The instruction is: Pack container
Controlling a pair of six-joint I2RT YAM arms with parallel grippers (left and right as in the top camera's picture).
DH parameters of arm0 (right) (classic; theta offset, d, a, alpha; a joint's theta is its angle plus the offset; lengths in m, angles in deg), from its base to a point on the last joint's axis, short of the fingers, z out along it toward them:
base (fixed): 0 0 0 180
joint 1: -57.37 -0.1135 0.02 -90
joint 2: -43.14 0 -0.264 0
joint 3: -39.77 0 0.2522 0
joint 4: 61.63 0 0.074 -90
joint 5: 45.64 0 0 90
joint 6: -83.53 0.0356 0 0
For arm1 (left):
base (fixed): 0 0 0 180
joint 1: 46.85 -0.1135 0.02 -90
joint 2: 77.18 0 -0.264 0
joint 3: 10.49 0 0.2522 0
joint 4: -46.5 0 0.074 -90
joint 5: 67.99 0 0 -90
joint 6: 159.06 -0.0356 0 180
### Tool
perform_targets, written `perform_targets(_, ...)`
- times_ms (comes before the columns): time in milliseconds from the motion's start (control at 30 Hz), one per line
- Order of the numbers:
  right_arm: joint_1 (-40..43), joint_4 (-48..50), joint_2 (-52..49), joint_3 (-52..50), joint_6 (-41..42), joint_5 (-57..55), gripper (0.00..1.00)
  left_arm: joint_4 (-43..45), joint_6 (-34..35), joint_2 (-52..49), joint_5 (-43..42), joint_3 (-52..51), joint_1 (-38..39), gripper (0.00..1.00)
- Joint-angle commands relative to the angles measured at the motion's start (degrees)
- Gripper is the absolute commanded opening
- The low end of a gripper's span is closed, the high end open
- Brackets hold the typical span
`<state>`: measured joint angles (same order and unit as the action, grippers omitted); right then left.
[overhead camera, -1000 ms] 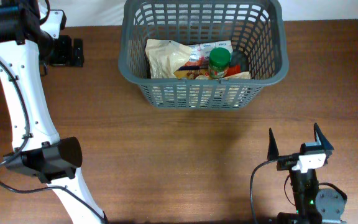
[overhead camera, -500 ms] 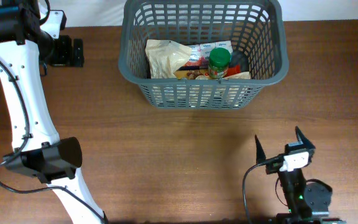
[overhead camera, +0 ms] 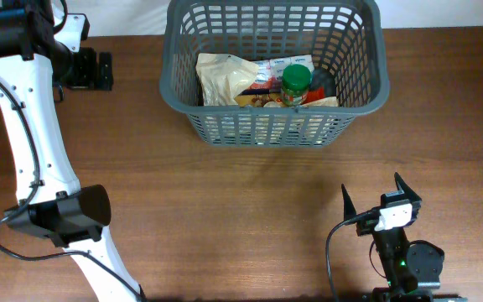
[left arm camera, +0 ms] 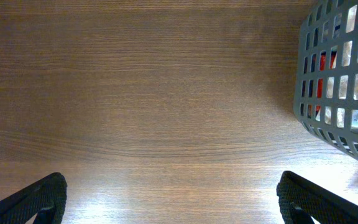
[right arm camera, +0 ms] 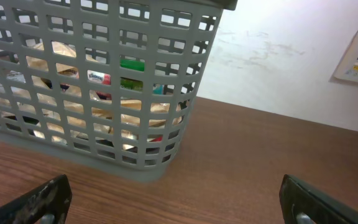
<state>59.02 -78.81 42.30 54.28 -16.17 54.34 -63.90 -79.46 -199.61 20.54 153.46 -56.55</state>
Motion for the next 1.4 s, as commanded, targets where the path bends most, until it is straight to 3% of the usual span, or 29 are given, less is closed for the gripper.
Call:
perform_targets(0,-0.42,-0.17,0.63,-0.44,-0.39,-0.50,0.99,-0.02,0.52,-0.46,-0.42,-0.26,-0.17,0.99)
perform_targets(367,-0.42,-0.17,0.63,-0.44,-0.39,-0.50,0.99,-0.02,0.52,0.61,-0.42,-0.26,-0.04,0.99)
perform_targets(533,-0.42,-0.17,0.63,-0.44,-0.39,-0.50,0.99,0.02,0.52,9.05,-0.42,-0.63,2.64,0.99)
perform_targets(667,-0.42,-0.17,0.63,-0.44,-0.39,-0.50,0.99,1.07,0.44,20.35,-0.37,-7.80,5.73,0.99)
perform_targets(767,-0.42,-0.17,0.63,-0.44,-0.39,-0.50,0.99,11.54,0.72,31.41,-0.09,-20.00,7.65,0.99)
perform_targets(967,-0.42,-0.17,0.63,-0.44,-0.39,-0.50,0.99,55.12,0.76,62.31,-12.83,-61.44,8.96,0.99)
perform_targets(1167,-0.42,-0.20,0.63,-0.44,-0.39,-0.50,0.99,91.43,1.81,87.89,-15.50,-98.31,8.90,0.99)
perform_targets(1233,-0.42,-0.20,0.63,-0.44,-0.39,-0.50,0.99,98.60,1.81,97.24,-15.54,-111.43,8.90,0.99)
perform_targets(1367,-0.42,-0.20,0.63,-0.44,-0.39,-0.50,0.99,101.96,1.81,110.33,-15.74,-127.38,8.92,0.99)
